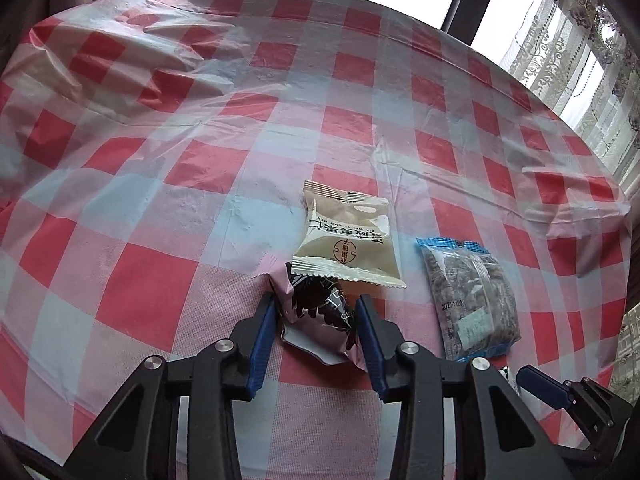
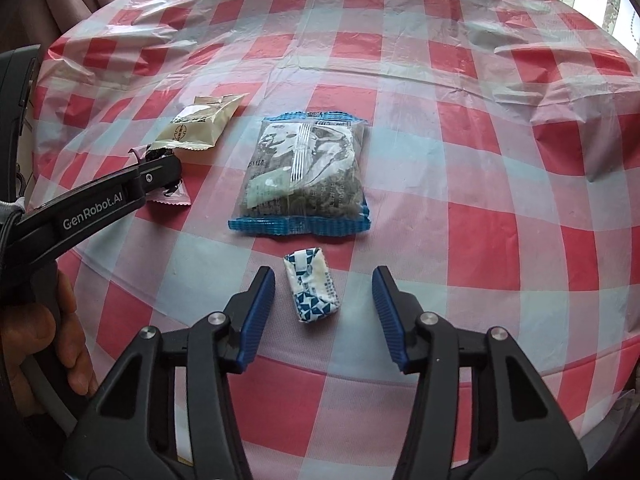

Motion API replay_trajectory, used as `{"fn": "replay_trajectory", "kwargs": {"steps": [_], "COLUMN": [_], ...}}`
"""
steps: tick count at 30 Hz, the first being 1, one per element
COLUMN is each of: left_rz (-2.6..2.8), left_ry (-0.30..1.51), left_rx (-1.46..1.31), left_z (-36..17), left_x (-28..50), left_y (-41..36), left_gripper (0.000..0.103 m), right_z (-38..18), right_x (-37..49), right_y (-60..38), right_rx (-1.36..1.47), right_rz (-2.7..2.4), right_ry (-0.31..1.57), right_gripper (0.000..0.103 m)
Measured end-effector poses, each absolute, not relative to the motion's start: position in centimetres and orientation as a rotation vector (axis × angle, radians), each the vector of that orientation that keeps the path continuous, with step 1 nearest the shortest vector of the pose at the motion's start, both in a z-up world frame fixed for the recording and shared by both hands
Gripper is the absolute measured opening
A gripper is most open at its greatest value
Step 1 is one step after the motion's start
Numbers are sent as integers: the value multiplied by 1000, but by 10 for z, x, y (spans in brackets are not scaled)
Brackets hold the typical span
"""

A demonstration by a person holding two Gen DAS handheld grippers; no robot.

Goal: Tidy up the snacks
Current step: 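Grasp the pink-black wrapper with the left tool while the right tool grasps the blue-white candy, then lift the wrapper and candy and carry them to the white box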

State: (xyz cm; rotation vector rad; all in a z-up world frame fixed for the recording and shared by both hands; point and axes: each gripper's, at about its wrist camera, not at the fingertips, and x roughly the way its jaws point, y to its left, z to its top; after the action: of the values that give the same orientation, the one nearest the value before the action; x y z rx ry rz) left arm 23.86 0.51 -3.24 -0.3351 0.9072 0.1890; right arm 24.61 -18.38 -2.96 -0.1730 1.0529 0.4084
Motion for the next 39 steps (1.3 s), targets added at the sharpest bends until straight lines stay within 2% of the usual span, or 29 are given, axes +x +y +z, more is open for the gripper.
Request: {"fn": "replay_trajectory", "kwargs": {"steps": [2,11,22,39], "left_rz": [181,119,44,-36], "left_ry": [907,929,976,924], "left_rx": [-330,-321,-429,-329], "left_z": [-33,-32,-32,6], "left_x": [238,228,200,164], "left_y": [4,-6,-10,-55], "left_gripper": [37,34,32,32], "right_z": [-29,-29,-29,-6], "right_x": [247,243,229,191], "right_y": [-186,-184,-192,-237], "right_rx": [-169,-199,-173,-64], "right_rz": [401,393,413,384], "right_ry": [1052,1036,1055,1016], "right_gripper": [43,24,24,23]}}
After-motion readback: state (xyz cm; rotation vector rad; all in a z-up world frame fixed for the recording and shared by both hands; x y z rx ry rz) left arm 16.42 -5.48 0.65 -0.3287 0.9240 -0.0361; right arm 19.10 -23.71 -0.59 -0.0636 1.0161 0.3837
